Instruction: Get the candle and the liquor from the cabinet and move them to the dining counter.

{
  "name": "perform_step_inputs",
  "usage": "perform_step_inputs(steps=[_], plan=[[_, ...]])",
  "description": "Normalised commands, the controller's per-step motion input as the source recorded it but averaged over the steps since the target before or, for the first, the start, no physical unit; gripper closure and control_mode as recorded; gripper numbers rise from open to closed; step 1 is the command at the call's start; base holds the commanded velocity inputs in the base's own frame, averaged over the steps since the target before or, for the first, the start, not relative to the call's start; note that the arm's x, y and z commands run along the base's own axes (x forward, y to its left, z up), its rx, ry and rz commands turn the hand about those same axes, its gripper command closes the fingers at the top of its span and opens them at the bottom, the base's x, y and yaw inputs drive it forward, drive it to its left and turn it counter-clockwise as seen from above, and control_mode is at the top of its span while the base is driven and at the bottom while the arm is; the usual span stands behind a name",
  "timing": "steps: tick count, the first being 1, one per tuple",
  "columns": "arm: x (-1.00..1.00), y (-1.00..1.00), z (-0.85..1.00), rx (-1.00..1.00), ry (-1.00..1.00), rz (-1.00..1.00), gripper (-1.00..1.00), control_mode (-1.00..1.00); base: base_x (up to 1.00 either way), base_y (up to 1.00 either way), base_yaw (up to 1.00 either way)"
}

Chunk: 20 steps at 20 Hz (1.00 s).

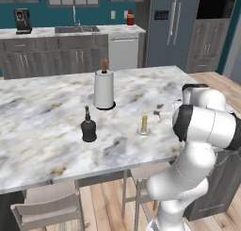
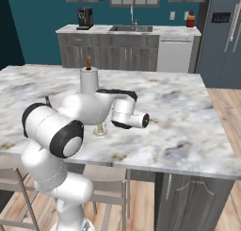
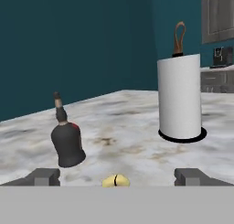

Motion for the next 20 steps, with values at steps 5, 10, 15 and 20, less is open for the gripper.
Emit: perform_step_inputs(steps=[5,10,15,20], plan=[[-0.61,-0.12,0.45,0.0,0.09,-0.22,-1.0,-1.0,0.0,0.0,0.0],[-0.57,-0.02,0.56,0.0,0.12,-0.28,-1.0,-1.0,0.0,0.0,0.0],[-0.46,0.0,0.52,0.0,0.11,-0.32,-1.0,-1.0,0.0,0.0,0.0],[-0.42,0.0,0.62,0.0,0.15,-0.32,-1.0,-1.0,0.0,0.0,0.0]])
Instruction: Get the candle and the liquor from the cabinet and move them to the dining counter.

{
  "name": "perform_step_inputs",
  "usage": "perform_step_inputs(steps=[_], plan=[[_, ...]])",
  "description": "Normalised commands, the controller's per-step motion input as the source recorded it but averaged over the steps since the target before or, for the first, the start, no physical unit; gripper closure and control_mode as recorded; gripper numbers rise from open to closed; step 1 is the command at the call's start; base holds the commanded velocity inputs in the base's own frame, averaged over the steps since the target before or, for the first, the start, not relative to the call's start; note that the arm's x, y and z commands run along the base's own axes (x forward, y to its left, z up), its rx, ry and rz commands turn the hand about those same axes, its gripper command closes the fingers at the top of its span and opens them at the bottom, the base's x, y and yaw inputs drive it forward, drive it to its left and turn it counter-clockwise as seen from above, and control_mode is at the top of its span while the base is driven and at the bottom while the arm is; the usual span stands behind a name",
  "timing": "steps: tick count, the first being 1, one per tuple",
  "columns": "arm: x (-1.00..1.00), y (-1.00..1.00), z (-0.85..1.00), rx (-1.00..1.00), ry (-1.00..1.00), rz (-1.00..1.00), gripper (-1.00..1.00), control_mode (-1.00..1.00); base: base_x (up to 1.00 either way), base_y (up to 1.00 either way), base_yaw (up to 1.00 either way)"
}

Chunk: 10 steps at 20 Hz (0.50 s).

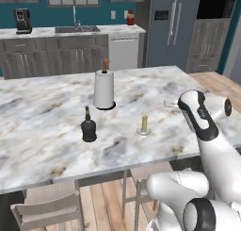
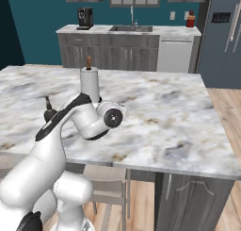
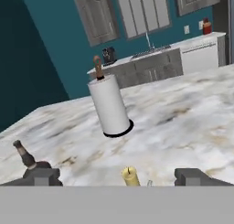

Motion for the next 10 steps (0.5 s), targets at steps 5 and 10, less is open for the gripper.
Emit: perform_step_inputs(steps=[5,10], plan=[[-0.4,0.0,0.65,0.0,0.21,-0.28,-1.0,-1.0,0.0,0.0,0.0],[-0.51,0.0,0.61,0.0,0.18,-0.22,-1.0,-1.0,0.0,0.0,0.0]])
